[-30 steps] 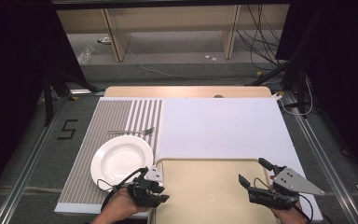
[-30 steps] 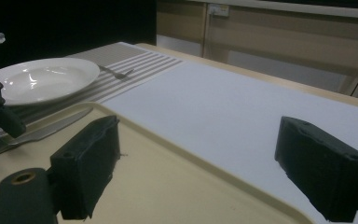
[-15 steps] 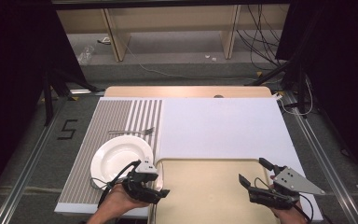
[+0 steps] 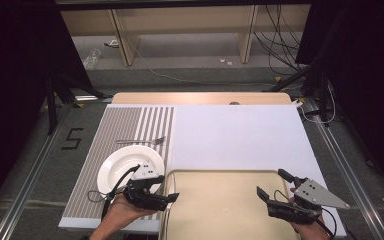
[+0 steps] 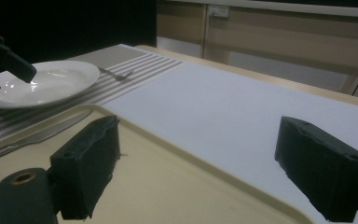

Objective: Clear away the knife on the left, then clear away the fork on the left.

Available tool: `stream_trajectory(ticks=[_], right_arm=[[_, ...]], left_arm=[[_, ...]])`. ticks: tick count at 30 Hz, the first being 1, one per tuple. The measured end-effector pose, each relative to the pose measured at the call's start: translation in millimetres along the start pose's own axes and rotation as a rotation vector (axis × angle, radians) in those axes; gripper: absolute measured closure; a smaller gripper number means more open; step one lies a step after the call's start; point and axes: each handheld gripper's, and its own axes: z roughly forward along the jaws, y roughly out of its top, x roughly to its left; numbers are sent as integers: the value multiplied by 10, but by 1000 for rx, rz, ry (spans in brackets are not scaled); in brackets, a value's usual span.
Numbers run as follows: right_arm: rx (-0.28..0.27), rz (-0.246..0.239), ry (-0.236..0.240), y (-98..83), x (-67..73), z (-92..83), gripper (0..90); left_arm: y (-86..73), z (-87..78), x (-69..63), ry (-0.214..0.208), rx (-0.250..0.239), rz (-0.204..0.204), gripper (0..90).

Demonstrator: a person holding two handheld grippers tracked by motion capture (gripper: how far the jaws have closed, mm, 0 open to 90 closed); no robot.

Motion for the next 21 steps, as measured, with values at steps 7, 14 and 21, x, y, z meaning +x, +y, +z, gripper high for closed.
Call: stream_trajectory(ticks=[7, 14, 21], right_arm=[[-3, 3, 2, -3, -8, 0, 147], [1, 3, 2, -4, -13, -3, 146], [-2, 3, 3, -3, -9, 3, 147]], left_arm=[[25, -67, 52, 37, -39, -2, 234], [34, -157, 137, 71, -75, -26, 214], [35, -228, 212, 94, -97, -45, 207]])
